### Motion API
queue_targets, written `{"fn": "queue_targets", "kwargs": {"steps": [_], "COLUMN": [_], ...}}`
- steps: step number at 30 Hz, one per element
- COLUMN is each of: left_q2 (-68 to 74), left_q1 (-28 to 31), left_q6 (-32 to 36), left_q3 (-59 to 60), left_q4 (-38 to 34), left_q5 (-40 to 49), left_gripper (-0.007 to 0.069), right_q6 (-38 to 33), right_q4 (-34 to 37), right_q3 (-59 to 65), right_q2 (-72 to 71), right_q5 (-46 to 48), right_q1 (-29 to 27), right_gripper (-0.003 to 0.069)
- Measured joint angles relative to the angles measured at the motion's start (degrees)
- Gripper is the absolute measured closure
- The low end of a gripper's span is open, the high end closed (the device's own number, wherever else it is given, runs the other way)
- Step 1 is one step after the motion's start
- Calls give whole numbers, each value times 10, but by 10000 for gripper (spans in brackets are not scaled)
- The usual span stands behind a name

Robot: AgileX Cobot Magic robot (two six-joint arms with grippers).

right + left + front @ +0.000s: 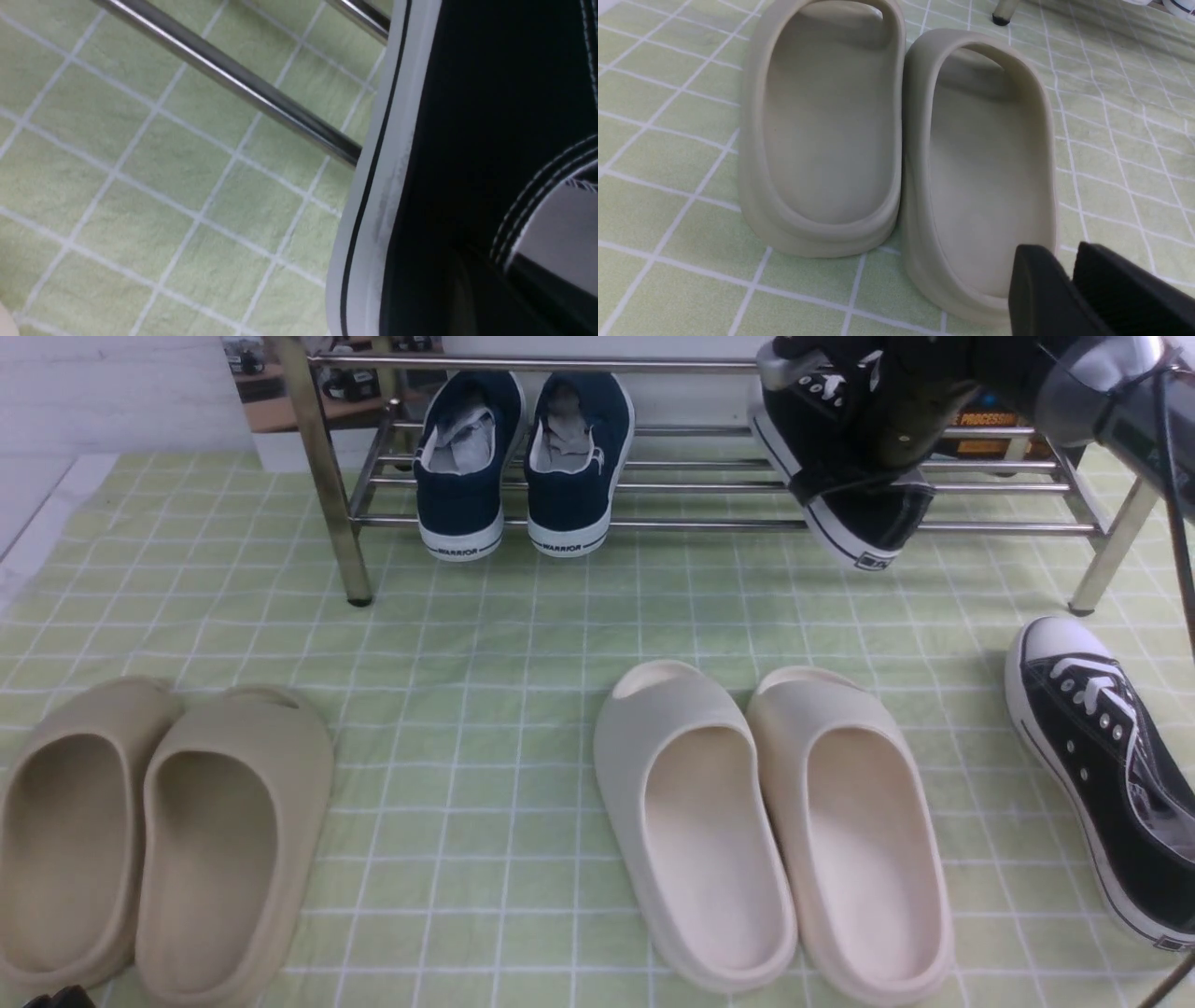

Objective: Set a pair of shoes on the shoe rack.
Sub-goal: Use the right arm to put a shoe into the shoe rack

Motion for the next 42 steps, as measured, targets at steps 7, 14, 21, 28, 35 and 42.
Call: {"fn": "queue_targets", "kwargs": {"steps": [7, 14, 21, 28, 35, 42], "left_q2": [0, 0, 0, 0, 0, 0], "left_q1": [0, 0, 0, 0, 0, 0], "left_q6": [0, 0, 0, 0, 0, 0], "left_q3": [0, 0, 0, 0, 0, 0], "left_q4": [0, 1, 0, 0, 0, 0], "left_q5": [0, 0, 0, 0, 0, 0], "left_gripper": [490, 480, 474, 469, 459, 452], "right_q6": [8, 8, -2, 19, 42, 88], "right_q4": [12, 47, 13, 8, 8, 21], "right_q3": [-10, -11, -10, 38, 128, 148], "right_q2": [-4, -44, -110, -161, -138, -75], "right_q5": [-20, 52, 146, 147, 145, 47], "right_q1": [0, 0, 0, -16, -59, -66], "right_gripper": [454, 253, 328, 566, 662, 662]}}
